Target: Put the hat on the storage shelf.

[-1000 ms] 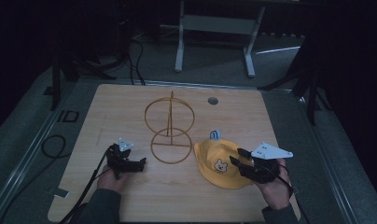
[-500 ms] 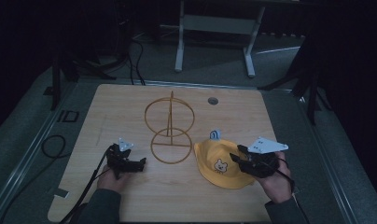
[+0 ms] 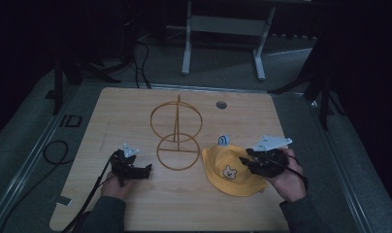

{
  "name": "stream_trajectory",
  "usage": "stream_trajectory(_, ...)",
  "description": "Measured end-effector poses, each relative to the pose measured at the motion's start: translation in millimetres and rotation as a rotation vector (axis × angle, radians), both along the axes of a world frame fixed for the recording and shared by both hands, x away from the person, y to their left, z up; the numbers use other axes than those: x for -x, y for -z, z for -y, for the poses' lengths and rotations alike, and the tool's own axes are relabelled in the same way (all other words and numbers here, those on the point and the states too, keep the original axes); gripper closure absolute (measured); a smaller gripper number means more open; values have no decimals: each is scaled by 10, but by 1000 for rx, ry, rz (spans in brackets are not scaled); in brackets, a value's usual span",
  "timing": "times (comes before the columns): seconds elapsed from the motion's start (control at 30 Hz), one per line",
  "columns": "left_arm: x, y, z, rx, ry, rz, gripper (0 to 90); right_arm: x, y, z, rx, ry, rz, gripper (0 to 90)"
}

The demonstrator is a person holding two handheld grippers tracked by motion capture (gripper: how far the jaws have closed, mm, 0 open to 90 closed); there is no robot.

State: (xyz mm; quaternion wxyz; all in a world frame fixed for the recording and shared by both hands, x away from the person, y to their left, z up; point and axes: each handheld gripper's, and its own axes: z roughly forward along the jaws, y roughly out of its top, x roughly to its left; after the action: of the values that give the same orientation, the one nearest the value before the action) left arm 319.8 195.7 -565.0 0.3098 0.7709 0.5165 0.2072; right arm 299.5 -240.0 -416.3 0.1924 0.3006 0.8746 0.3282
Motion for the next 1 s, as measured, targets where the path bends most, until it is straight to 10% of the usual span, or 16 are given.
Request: stream_trajectory(1.0,0,-2,-1,0,1,-2,19,-429,-12,-157,221,-56,-124,633)
